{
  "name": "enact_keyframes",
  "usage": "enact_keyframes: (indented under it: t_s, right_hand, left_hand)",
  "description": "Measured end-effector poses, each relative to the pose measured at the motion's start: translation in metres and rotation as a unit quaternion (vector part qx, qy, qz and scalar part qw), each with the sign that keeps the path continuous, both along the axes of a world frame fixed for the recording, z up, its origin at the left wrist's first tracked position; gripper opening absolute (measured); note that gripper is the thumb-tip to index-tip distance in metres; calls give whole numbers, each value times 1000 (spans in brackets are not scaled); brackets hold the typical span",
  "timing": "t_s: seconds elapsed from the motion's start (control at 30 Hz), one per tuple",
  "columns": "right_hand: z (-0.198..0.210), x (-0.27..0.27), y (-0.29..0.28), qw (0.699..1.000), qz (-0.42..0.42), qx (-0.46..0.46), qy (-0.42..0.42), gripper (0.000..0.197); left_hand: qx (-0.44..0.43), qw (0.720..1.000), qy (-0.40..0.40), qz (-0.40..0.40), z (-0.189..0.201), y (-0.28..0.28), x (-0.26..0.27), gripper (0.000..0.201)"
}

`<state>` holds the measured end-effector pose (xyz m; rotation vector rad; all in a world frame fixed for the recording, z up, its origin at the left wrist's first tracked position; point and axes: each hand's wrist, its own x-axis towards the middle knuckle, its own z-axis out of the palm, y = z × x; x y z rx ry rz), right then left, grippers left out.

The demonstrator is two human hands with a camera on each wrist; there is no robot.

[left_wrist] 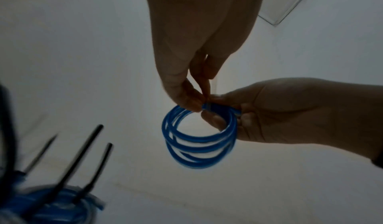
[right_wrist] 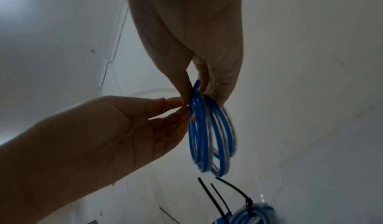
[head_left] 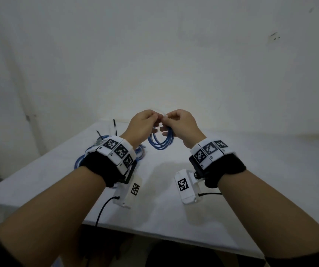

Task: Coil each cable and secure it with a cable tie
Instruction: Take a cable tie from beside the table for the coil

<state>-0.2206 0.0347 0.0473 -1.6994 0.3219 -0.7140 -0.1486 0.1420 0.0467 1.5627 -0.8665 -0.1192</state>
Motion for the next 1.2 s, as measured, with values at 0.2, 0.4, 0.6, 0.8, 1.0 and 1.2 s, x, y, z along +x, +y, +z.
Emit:
enact_keyframes:
  t_s: [0.2,0.4,0.6,0.8,1.0,1.2]
  right_hand:
    - [-16,16,41,990,70,124,8,11]
    - [-44,45,67,989,54,105,86,22]
    - [-69,60,75,983,37,30,180,26]
    - [-84,65,67,971,72,11,227,17]
    - [-83,65,52,968,61,8,243,19]
    - [-74,53,29,970,15,-21,243,19]
  left_hand:
    - [168,964,-163,124,-20,55,39,30]
    - [225,957,-141,120,-40,91,58,10]
    - [292,933,-137,162,-59,101,74,6]
    - [306,924,-162,163,-67,97,76,12]
    - [290,941,-102,141,-67,90,75,32]
    - [212,965,2,153,-68,83,76,10]
